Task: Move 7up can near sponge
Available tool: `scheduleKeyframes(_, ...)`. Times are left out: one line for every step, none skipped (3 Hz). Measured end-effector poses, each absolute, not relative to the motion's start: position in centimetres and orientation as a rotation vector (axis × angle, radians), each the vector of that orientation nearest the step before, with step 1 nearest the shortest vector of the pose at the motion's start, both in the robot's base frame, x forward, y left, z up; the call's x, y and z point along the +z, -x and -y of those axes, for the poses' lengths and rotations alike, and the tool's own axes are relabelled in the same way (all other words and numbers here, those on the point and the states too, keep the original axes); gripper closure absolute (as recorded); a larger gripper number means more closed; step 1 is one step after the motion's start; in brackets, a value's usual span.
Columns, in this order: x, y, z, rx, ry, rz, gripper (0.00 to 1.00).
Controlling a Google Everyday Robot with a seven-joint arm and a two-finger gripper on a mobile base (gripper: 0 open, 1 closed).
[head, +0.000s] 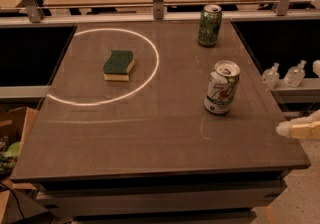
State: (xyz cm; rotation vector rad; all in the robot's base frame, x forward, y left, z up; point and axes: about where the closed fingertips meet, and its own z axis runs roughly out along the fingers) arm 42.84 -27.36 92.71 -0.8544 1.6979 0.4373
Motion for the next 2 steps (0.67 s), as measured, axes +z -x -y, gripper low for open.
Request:
scheduleKeyframes(91.2, -43.7, 25.7, 0.438, 0.795, -1.722, 0.00)
scheduleKeyframes(90.1, -45.0, 24.1, 0.461, 0.739, -1.706, 0.00)
